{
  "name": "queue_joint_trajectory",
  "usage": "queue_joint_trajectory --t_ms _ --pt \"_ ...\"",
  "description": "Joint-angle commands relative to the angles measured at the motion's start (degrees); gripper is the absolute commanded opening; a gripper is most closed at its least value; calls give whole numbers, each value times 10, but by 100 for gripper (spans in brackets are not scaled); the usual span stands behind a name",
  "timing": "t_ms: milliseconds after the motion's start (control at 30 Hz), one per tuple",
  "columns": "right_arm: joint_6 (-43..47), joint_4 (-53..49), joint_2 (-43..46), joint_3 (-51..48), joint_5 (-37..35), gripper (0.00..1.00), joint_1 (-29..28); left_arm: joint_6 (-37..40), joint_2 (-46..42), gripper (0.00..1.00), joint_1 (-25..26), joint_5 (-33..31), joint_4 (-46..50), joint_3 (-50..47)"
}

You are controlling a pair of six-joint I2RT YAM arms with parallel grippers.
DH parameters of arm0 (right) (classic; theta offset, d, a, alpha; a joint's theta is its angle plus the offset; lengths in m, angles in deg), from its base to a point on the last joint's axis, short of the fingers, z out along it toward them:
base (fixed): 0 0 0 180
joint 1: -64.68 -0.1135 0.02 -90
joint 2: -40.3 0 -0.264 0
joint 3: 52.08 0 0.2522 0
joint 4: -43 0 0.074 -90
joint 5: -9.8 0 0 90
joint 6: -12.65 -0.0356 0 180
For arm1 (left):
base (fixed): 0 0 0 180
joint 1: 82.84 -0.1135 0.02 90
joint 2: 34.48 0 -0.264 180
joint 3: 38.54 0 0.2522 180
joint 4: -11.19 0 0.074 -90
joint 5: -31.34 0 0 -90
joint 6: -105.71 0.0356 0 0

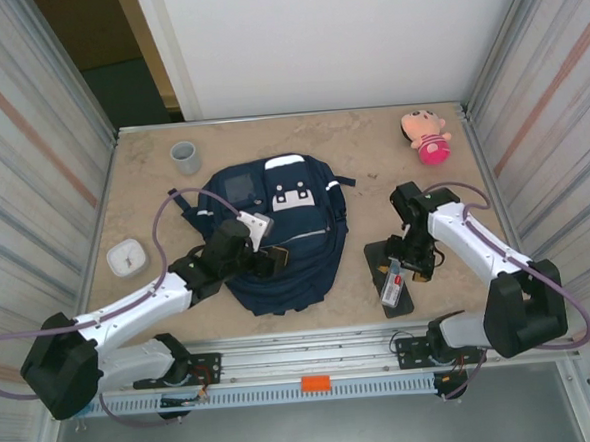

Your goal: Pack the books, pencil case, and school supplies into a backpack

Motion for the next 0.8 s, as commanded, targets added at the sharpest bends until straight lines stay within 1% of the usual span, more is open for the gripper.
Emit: queue_joint_trajectory --t_ms 0,233,767 --pt "12 33 -12 -15 21 70 0 -9 -7 71 2 -9 -19 11" --pt "19 42 -44 -25 0 69 -3 -11 -15 71 2 -12 -14 7" --pt "20 71 -77 -40 8 62 -8 -12 -12 71 2 -14 -14 9"
